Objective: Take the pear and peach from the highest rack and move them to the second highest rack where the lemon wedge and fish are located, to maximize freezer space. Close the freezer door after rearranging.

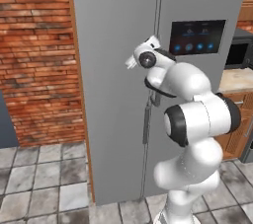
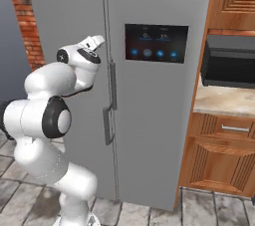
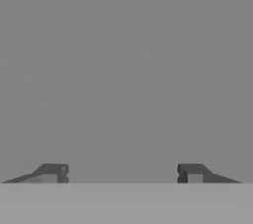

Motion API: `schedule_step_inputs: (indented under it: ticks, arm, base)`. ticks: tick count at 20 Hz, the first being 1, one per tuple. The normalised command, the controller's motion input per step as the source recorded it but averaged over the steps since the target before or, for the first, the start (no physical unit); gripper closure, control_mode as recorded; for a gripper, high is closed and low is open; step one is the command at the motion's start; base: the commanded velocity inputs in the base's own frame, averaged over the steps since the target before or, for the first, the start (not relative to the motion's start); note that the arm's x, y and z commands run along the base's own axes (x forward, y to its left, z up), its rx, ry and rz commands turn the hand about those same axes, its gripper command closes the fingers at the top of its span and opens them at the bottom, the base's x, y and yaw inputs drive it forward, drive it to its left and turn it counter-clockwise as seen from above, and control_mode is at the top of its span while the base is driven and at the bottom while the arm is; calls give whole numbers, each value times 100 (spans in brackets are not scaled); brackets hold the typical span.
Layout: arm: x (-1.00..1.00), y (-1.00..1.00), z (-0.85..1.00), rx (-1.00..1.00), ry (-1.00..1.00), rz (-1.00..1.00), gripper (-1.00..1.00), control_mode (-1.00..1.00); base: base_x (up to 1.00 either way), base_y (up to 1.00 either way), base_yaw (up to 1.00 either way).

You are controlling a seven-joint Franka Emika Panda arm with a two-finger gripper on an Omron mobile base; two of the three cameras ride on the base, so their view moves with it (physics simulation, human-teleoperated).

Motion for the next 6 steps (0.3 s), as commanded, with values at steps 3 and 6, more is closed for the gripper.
schedule_step_inputs:
  ticks: [3, 6]
  arm:
    - [44, -23, 0, 19, 0, 29, -100, -100]
    - [37, -12, 2, 19, 3, 22, -100, -100]
  base:
    - [0, 0, 0]
    - [0, 0, 0]
